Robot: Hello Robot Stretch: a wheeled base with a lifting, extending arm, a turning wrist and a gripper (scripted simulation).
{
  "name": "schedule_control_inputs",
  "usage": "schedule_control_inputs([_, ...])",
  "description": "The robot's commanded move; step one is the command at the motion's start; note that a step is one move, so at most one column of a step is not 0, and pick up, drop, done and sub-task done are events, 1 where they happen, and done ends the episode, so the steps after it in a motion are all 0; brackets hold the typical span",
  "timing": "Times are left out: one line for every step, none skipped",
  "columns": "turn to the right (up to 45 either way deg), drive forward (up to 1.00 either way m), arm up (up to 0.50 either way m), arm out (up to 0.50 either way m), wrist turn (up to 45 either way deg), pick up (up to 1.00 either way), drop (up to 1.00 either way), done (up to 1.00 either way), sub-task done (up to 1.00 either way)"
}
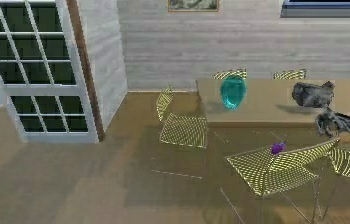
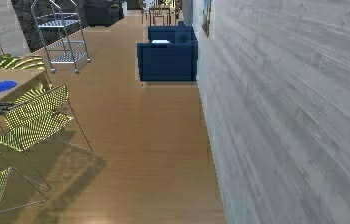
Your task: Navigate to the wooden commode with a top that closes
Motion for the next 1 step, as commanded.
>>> schedule_control_inputs([0.0, 0.05, 0.0, 0.0, 0.0, 0.0, 0.0, 0.0, 0.0])
